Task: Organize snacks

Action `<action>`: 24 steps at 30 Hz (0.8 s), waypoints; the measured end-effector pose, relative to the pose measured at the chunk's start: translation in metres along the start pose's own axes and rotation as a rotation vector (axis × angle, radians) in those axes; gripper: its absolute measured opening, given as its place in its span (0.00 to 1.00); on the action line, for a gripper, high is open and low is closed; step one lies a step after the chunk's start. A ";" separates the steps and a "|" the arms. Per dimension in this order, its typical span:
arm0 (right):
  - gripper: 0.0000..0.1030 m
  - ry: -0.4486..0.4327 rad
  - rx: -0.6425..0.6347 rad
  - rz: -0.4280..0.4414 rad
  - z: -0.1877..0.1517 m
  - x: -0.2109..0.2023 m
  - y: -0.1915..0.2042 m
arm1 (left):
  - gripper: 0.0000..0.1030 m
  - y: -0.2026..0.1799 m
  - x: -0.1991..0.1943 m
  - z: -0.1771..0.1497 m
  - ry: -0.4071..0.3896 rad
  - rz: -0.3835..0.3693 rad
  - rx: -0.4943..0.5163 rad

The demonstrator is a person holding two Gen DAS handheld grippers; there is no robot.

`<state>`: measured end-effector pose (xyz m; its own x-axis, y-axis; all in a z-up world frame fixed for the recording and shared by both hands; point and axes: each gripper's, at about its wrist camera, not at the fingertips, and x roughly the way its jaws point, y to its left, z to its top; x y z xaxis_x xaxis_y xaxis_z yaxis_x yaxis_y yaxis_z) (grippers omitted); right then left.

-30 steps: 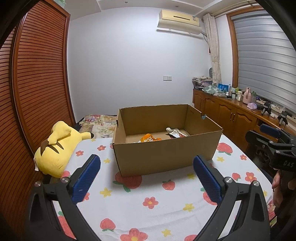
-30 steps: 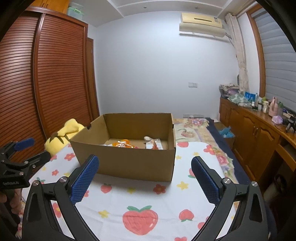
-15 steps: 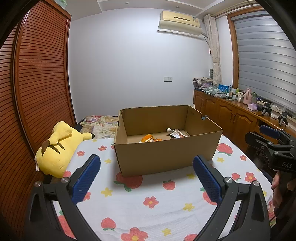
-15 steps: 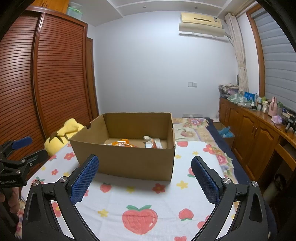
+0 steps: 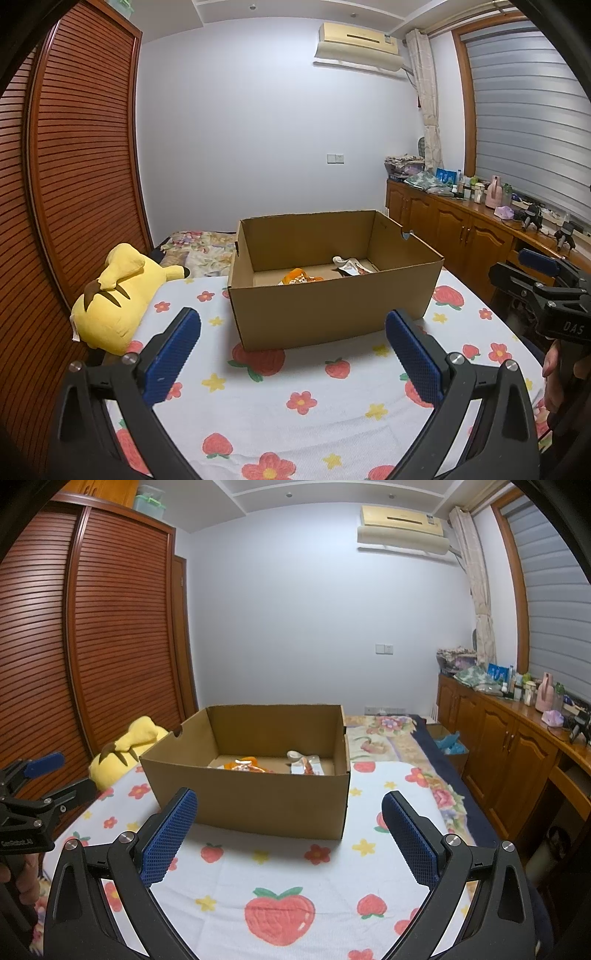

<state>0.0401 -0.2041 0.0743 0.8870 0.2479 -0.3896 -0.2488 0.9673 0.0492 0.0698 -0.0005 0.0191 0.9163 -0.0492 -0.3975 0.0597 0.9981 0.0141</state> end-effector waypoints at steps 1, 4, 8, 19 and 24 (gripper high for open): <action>0.99 -0.001 0.000 0.001 0.000 0.000 0.000 | 0.98 -0.001 -0.001 0.000 -0.002 0.003 0.004; 0.99 -0.002 -0.001 0.002 0.000 0.000 0.000 | 0.98 -0.001 -0.001 0.000 -0.002 -0.002 0.002; 0.99 -0.001 0.001 0.002 -0.001 -0.001 0.000 | 0.98 0.000 -0.002 0.000 -0.002 -0.001 0.002; 0.99 -0.003 -0.002 0.001 -0.001 -0.001 0.000 | 0.98 -0.001 -0.003 0.001 -0.005 -0.003 0.000; 0.99 -0.002 -0.001 0.001 -0.001 -0.001 0.000 | 0.98 0.000 -0.001 0.001 0.000 -0.001 -0.005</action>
<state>0.0389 -0.2045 0.0735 0.8874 0.2491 -0.3879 -0.2503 0.9670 0.0483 0.0690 -0.0007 0.0204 0.9162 -0.0497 -0.3977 0.0584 0.9982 0.0097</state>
